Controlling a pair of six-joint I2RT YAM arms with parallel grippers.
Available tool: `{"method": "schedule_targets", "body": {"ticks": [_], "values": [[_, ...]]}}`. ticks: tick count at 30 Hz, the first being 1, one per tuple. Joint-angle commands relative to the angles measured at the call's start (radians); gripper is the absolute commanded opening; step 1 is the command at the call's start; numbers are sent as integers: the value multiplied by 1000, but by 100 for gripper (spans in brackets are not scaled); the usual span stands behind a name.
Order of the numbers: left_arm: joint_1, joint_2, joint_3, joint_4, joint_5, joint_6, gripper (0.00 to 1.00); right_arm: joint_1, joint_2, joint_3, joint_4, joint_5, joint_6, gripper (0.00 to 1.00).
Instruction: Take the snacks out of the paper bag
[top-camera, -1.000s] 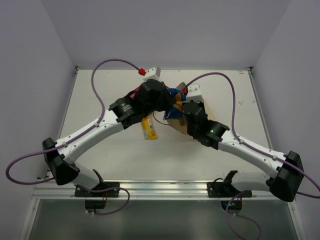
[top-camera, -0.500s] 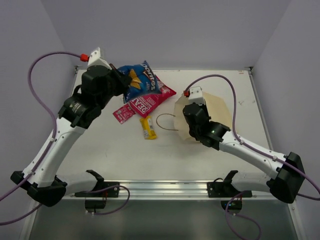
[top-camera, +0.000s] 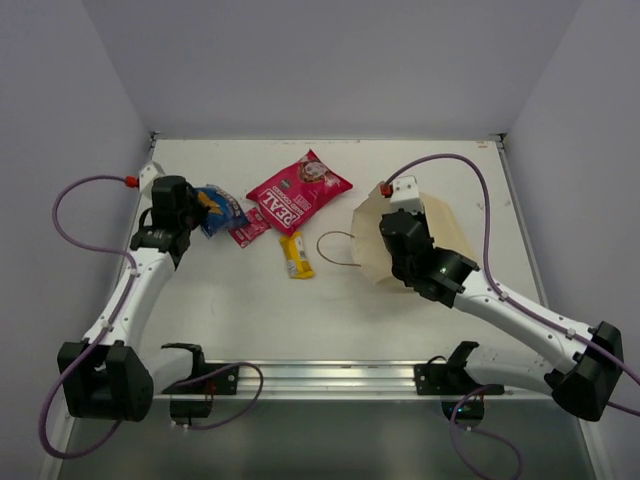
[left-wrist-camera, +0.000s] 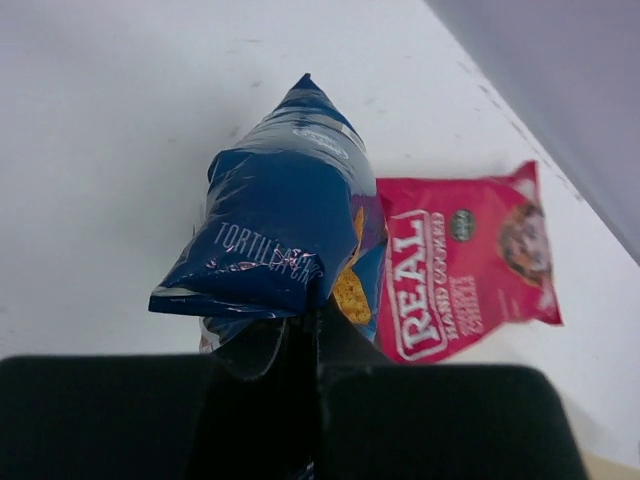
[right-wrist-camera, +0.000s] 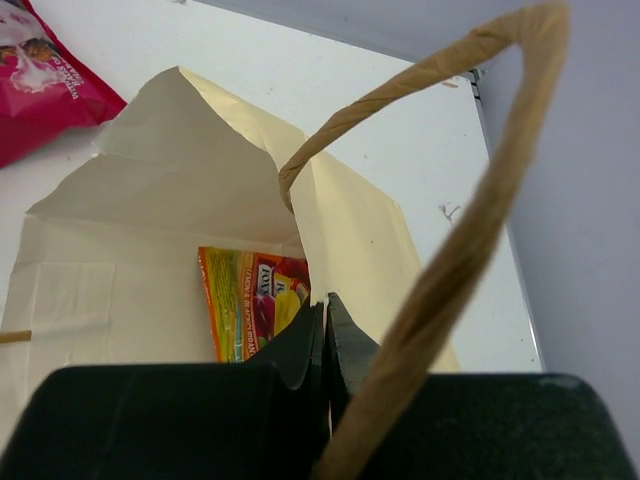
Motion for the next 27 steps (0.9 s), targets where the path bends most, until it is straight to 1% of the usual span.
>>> {"method": "schedule_targets", "body": {"ticks": [1,2,4,5,6,7,8,9,11,12,13,14,15,16,17,19,21,22,23,25,26,27], "values": [[93,-36,-113,265,40,-74,0,-3,-49,-15,22,-21,-1,0],[122,-44,-168,312,40,-77,0,-3,-61,-17,24,-25,-2,0],[156,-52,-223,364,44,-88,0,-3,-68,-21,22,-38,-5,0],[165,-56,-269,377,51,-95,3,-3,-75,-21,22,-44,-7,0],[174,-59,-294,380,57,-108,14,-3,-77,-21,25,-50,-7,0],[176,-65,-332,378,64,-115,21,-3,-78,-24,30,-57,-10,0],[178,-82,-349,356,67,-134,36,-2,-86,-27,35,-73,-16,0],[178,-94,-362,345,74,-143,44,-3,-88,-32,47,-77,-19,0],[178,-154,-379,273,109,-146,63,-2,-92,-35,53,-94,-33,0],[176,-173,-373,256,127,-122,80,-3,-95,-40,67,-99,-37,0],[176,-188,-333,231,164,-102,86,-3,-98,-46,78,-105,-41,0],[175,-200,-301,163,185,-54,93,-2,-100,-50,91,-108,-74,0],[173,-197,-258,124,208,-28,95,-2,-98,-54,111,-111,-82,0],[172,-194,-175,84,253,-4,97,-3,-97,-55,121,-113,-94,0],[170,-185,-137,13,294,32,99,-2,-94,-55,133,-113,-100,0],[152,-184,-34,-37,375,46,99,-3,-72,-52,156,-116,-114,0],[60,-191,12,-63,399,28,99,-2,-54,-43,174,-117,-120,0],[6,-194,51,-66,376,14,99,-2,-34,-38,176,-122,-123,0],[-104,-188,66,-66,362,-12,99,0,-23,-34,179,-122,-125,0],[-207,-170,106,-66,347,-48,99,-2,-9,-20,180,-122,-130,0],[-306,-139,117,-66,339,-75,98,-2,-3,-18,182,-122,-133,0],[-359,-124,131,-65,327,-88,98,-2,-3,-17,191,-122,-137,0]]}}
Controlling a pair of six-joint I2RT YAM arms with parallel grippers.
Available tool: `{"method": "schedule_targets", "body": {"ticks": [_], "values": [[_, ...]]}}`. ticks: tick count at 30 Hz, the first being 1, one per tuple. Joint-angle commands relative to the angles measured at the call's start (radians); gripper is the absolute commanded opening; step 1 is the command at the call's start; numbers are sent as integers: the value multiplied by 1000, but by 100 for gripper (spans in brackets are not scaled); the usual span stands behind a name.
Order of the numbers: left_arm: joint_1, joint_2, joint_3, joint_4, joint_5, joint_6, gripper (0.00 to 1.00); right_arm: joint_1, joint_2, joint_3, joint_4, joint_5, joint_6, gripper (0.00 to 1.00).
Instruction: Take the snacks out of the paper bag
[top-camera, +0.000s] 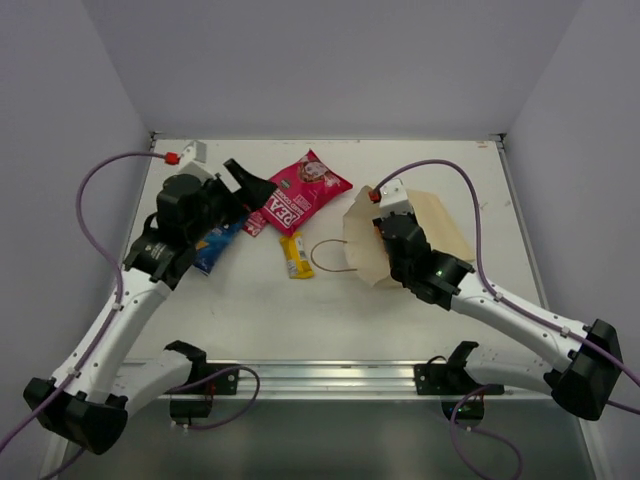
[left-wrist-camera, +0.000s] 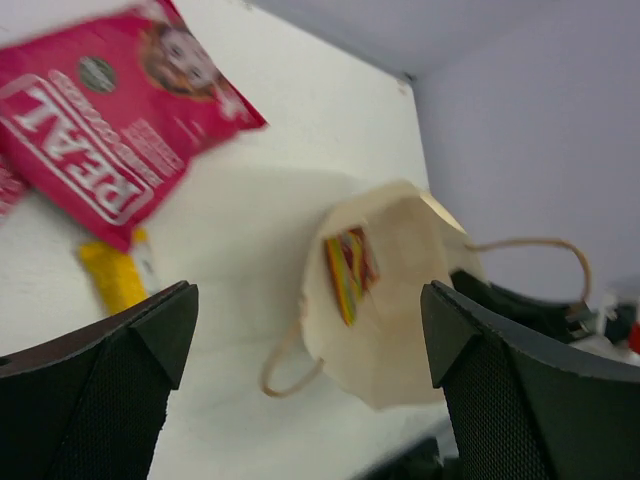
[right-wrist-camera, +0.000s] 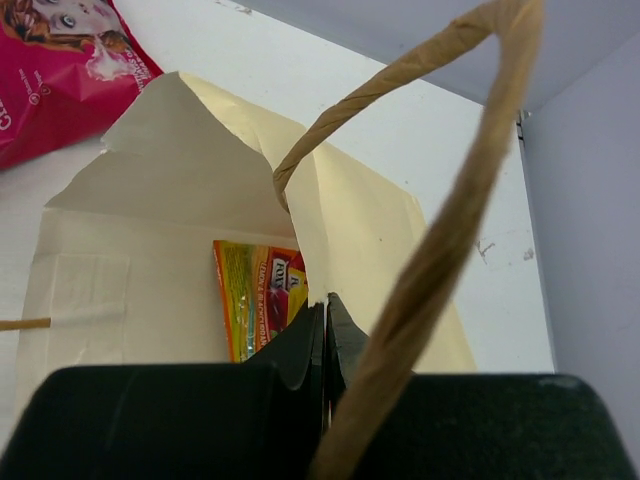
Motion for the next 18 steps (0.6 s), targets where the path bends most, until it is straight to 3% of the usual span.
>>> {"method": "schedule_targets", "body": {"ticks": [1,2,5,8,18], "values": [[-194,63,79,-58,-27,-61,97,0,6,40,70,-5,-30,0],[-312,104,94,-45,-48,-85,96,1,-5,39,74,-14,-32,0],[-510,216,177,-18,-139,-99,95,0,-16,37,82,-25,-30,0],[-605,339,257,-12,-164,-105,93,0,-13,60,52,-27,-9,0],[-646,546,253,80,-210,-199,85,0,-17,73,32,-57,30,0]]}}
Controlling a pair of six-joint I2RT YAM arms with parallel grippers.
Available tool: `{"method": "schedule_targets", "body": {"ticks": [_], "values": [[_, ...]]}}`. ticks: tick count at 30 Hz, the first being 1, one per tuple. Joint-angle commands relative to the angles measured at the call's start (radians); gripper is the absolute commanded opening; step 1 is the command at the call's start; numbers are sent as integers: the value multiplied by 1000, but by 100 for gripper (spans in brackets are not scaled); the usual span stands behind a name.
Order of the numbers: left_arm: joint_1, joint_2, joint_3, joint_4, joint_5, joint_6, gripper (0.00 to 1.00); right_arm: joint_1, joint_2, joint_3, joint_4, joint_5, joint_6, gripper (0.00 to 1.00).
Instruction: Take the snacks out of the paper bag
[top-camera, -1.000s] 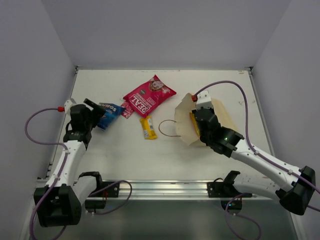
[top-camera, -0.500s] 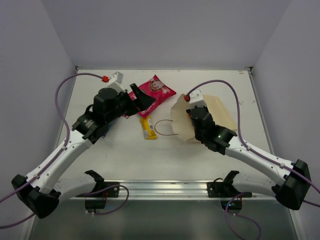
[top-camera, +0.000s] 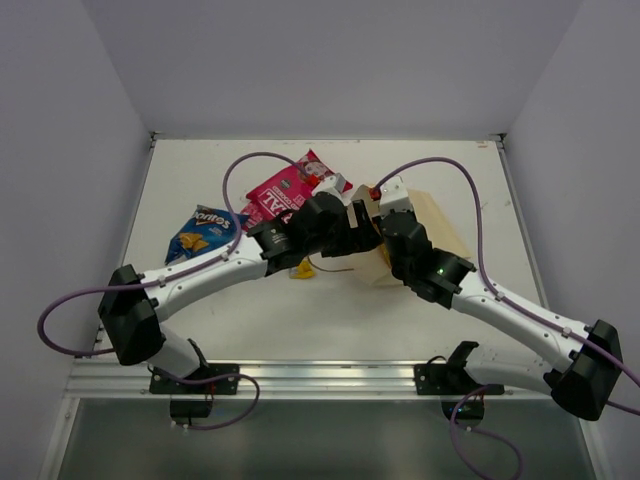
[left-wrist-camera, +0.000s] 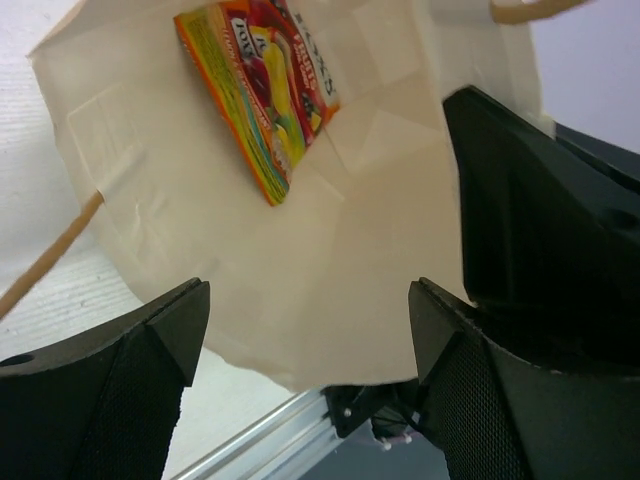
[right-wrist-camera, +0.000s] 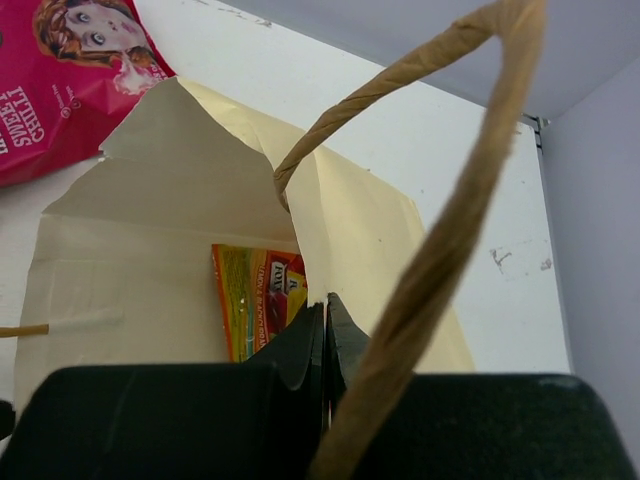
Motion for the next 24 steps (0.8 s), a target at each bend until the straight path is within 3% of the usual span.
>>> {"method": "schedule_targets", "body": {"ticks": [1,24], "values": [[-4,36,18,77,-69,-57,85,1,-26,54,26,-19,30,0],[-4,337,76,201,-112,-200,85,1,-49,57,3,-86,119,0]]}}
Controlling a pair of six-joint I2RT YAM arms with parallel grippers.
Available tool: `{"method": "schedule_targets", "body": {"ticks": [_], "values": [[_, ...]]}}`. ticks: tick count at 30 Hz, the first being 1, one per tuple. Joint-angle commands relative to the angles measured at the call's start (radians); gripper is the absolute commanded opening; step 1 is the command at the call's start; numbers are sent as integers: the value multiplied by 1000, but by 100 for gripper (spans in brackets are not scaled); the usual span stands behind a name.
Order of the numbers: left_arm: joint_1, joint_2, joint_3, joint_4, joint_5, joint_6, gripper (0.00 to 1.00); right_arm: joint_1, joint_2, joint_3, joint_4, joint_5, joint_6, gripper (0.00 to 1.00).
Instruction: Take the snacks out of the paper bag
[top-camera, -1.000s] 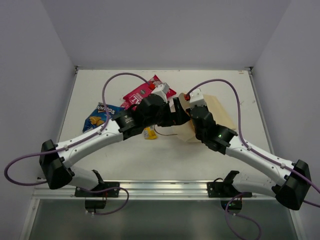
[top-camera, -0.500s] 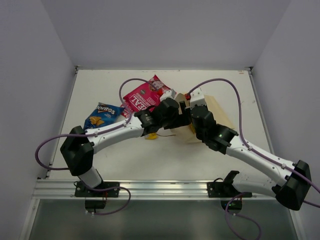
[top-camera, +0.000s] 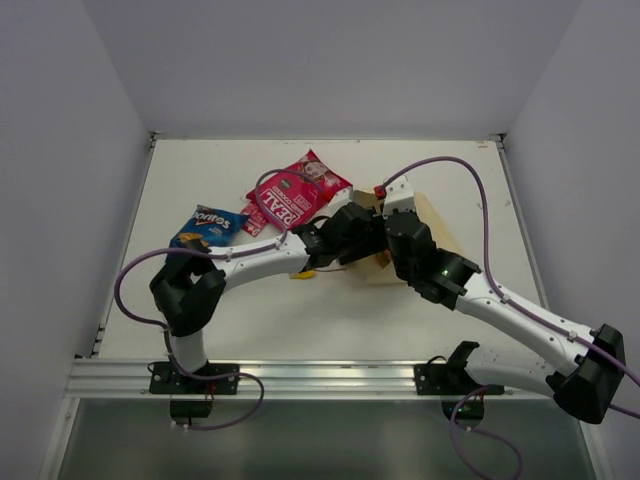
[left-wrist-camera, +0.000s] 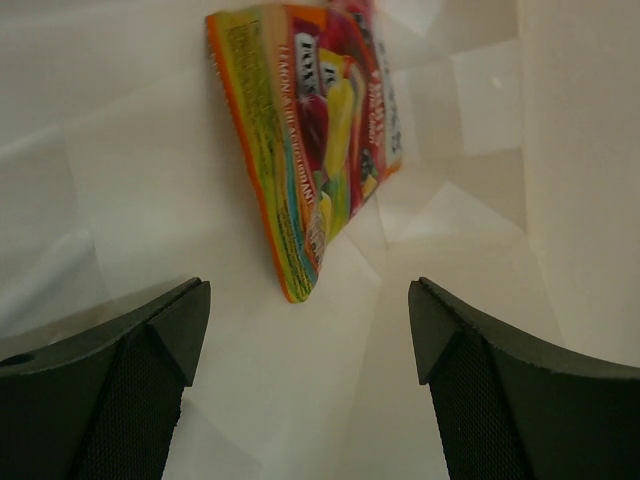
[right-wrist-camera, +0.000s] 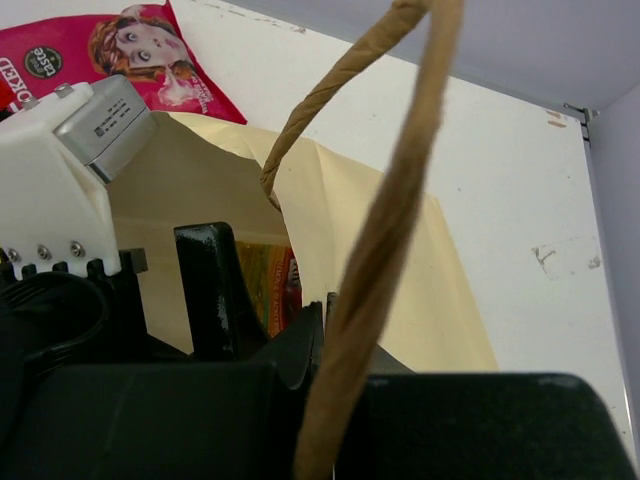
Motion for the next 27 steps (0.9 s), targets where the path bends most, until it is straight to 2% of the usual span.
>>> {"method": "schedule_targets", "body": {"ticks": [1,12,16,21,24,27], "values": [[-4,45,44,56,-36,-35,85,1,-27,46,23,-33,41,0],[-4,146,67,101,-19,-60,83,1,-57,55,4,-94,80,0],[-4,140,35,227,18,-52,72,1,-67,43,7,-129,97,0],[-4,144,32,275,68,-14,60,1,-64,24,21,-145,99,0],[-6,149,23,287,108,-5,51,1,-64,18,38,-143,76,0],[-15,149,15,295,128,-3,37,1,-60,13,49,-128,56,0]]}}
